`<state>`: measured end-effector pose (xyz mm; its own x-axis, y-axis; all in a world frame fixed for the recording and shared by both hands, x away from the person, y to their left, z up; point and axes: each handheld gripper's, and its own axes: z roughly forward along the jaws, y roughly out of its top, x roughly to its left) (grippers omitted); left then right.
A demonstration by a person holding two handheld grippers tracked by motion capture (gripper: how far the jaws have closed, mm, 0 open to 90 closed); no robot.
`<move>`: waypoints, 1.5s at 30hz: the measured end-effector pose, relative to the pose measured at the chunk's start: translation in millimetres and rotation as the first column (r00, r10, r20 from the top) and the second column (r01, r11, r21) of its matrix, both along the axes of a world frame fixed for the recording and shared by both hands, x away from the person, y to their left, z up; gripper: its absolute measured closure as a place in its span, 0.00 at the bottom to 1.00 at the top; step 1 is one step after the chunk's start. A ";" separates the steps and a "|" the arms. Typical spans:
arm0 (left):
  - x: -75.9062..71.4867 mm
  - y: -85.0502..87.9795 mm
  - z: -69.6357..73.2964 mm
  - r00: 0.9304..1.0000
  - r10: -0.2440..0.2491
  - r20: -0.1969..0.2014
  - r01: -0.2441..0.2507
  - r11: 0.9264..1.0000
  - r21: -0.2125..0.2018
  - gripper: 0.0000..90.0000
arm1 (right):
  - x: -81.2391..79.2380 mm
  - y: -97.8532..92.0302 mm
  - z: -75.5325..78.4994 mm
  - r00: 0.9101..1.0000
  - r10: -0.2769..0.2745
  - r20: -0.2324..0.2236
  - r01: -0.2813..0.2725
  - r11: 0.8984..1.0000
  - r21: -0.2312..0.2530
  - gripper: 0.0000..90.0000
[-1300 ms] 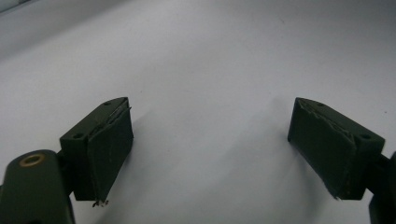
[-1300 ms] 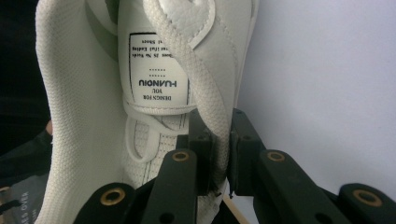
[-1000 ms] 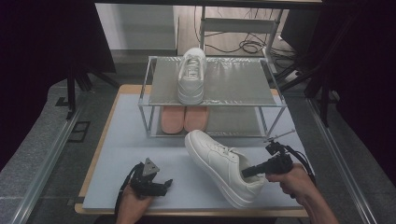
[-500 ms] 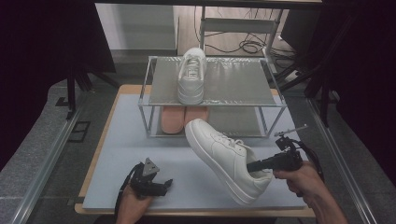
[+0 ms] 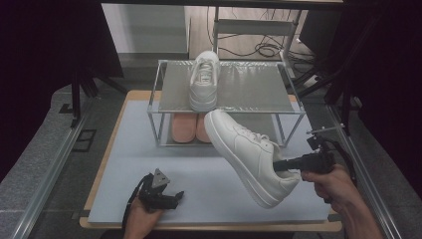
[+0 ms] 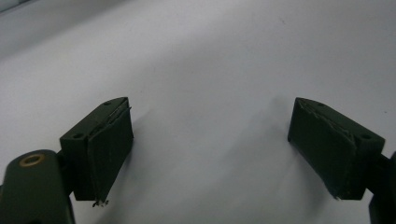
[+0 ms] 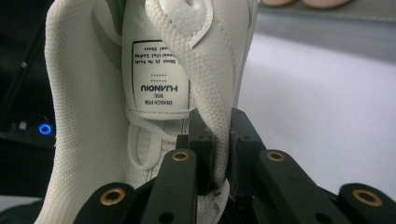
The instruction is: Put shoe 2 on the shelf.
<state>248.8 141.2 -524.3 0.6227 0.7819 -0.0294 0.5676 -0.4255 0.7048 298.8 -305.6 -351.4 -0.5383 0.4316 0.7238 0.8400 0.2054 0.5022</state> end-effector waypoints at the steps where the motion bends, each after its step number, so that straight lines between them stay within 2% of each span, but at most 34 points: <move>1: 0.0 0.0 0.0 1.000 0.000 0.000 0.000 1.000 0.000 0.16 | 0.8 -1.0 2.0 1.000 -0.010 0.001 0.010 1.000 0.005 0.92; 7: 0.0 0.0 0.0 1.000 0.000 0.000 0.000 1.000 0.000 0.16 | 8.2 -5.8 15.6 0.998 -0.070 0.006 0.069 0.998 0.009 0.92; 15: 0.0 0.1 0.0 1.000 0.000 0.000 0.000 1.000 0.000 0.16 | 27.1 -15.0 27.7 0.986 -0.164 0.003 0.164 0.986 0.032 0.92; 26: 0.1 0.3 0.1 1.000 -0.001 0.000 0.001 1.000 0.003 0.16 | 60.4 -22.4 30.1 0.956 -0.290 -0.033 0.292 0.954 0.069 0.91; 30: 0.1 0.3 0.0 1.000 -0.001 0.001 0.001 1.000 0.003 0.16 | 71.0 -23.2 31.3 0.942 -0.333 -0.047 0.336 0.938 0.084 0.91; 35: 0.1 0.3 -0.1 1.000 -0.001 0.002 0.001 1.000 0.002 0.16 | 83.4 -21.7 31.8 0.918 -0.392 -0.055 0.396 0.914 0.088 0.91; 45: 0.0 0.3 -0.1 1.000 -0.001 0.003 0.001 1.000 0.002 0.16 | 107.2 -9.3 27.9 0.893 -0.444 -0.077 0.451 0.886 0.108 0.91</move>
<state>248.8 141.4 -524.4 0.6237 0.7813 -0.0259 0.5653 -0.4278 0.7053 406.0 -315.0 -323.5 -0.2712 0.5270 0.8054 0.8525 -0.2569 0.4552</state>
